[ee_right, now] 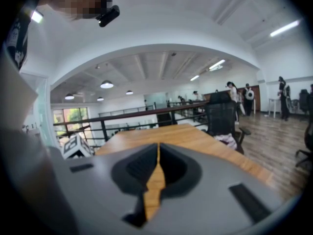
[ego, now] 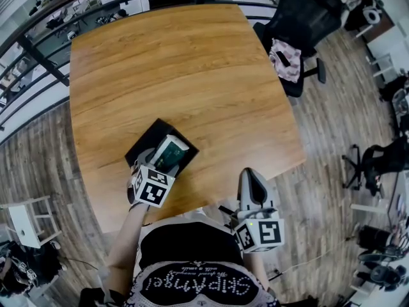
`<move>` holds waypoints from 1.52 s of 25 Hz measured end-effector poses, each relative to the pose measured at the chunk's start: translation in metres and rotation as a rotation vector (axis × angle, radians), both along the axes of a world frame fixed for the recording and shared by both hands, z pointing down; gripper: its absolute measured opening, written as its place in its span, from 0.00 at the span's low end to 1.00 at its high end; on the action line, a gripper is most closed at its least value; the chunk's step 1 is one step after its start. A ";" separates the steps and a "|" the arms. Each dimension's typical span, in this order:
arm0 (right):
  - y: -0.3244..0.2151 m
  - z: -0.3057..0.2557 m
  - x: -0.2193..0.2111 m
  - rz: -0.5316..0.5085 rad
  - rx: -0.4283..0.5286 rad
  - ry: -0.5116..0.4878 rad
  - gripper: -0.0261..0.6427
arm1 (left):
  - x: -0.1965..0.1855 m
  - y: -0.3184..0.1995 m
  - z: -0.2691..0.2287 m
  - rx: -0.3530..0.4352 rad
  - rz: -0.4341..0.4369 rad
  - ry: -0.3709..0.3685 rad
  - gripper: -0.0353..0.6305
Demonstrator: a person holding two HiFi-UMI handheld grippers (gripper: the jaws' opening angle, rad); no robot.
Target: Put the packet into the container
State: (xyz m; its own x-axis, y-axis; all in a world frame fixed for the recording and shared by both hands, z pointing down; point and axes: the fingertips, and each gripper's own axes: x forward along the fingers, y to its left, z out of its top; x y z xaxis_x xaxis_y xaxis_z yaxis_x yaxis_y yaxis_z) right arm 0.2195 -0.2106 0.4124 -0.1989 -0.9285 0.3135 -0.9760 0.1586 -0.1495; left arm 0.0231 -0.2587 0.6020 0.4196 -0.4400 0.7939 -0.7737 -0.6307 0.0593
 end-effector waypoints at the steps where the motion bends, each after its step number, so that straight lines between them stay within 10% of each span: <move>1: 0.000 0.000 0.000 0.000 0.000 0.000 0.09 | 0.002 0.000 0.002 -0.003 0.005 -0.011 0.60; 18: -0.004 0.003 -0.002 -0.019 -0.001 -0.009 0.09 | 0.020 -0.008 0.026 -0.025 0.050 -0.139 0.60; 38: -0.005 0.000 -0.010 -0.043 0.003 -0.015 0.09 | 0.014 -0.011 0.008 -0.012 0.015 -0.053 0.60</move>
